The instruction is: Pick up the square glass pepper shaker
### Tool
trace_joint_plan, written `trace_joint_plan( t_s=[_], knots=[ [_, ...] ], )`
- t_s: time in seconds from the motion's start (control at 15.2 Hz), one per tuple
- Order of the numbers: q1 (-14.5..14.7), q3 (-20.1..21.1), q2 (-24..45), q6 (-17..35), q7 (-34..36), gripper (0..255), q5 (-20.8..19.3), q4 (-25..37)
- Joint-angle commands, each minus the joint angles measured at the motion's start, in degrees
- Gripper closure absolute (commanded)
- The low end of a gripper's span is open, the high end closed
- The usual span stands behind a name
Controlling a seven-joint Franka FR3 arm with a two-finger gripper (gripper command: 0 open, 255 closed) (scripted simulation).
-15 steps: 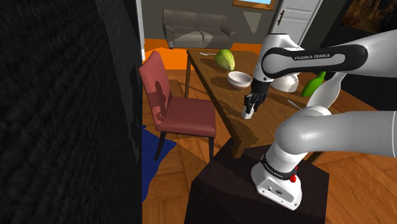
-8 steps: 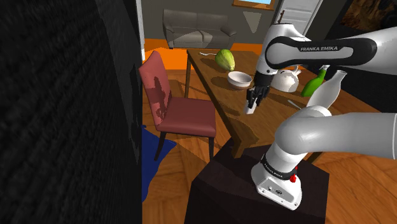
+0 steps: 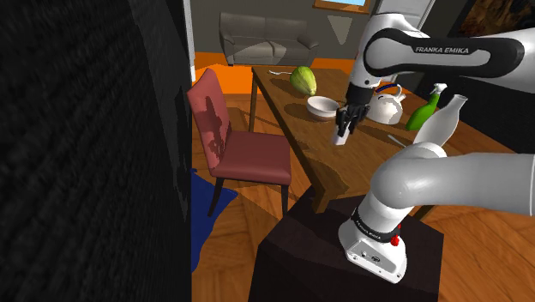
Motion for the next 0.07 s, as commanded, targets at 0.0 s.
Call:
trace_joint_plan(
  t_s=[0.0],
  knots=[
    [0.02, 0.09, -0.1, -0.55, -0.04, 255, 0.09, 0.43]
  ],
)
